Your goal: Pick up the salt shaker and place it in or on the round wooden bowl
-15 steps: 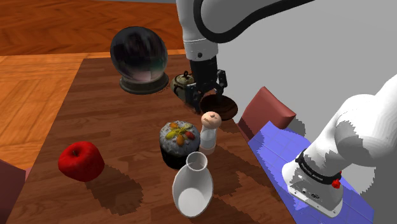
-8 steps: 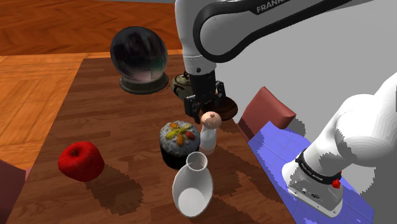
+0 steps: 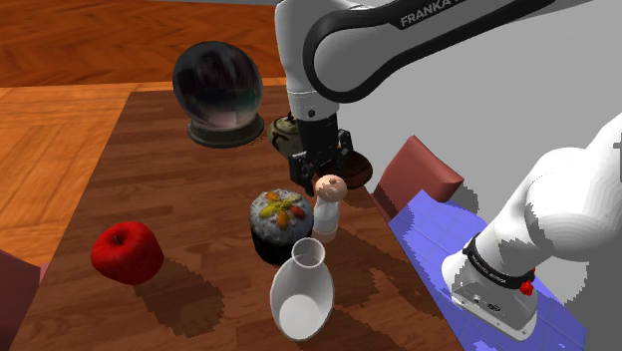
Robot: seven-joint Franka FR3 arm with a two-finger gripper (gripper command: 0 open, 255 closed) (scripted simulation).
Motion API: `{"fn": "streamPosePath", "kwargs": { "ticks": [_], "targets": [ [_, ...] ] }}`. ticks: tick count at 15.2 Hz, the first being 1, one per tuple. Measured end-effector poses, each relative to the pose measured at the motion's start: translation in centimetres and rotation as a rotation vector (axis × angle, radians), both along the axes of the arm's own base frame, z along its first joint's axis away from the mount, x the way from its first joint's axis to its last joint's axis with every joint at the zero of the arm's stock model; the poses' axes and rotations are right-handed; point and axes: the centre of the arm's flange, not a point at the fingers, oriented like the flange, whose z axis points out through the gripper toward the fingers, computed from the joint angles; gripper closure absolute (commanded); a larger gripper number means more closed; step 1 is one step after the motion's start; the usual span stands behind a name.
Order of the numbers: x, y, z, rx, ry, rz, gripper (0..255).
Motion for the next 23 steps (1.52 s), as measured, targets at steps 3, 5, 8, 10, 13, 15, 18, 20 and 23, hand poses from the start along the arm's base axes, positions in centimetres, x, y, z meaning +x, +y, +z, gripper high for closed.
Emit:
{"fn": "streamPosePath", "kwargs": {
  "ticks": [3,5,8,10,13,15,18,20,23],
  "targets": [
    [0.0,0.0,0.0,0.0,-0.001,0.0,255],
    [0.0,0.0,0.0,0.0,-0.001,0.0,255],
    [0.0,0.0,0.0,0.0,-0.001,0.0,255],
    [0.0,0.0,0.0,0.0,-0.001,0.0,255],
    [0.0,0.0,1.1,0.0,0.0,0.0,255],
    [0.0,0.1,2.0,0.0,0.0,0.0,255],
    [0.1,0.1,3.6,0.0,0.0,0.0,255],
    [0.0,0.1,4.7,0.0,0.0,0.0,255],
    [0.0,0.1,6.2,0.0,0.0,0.0,255]
  ]
}}
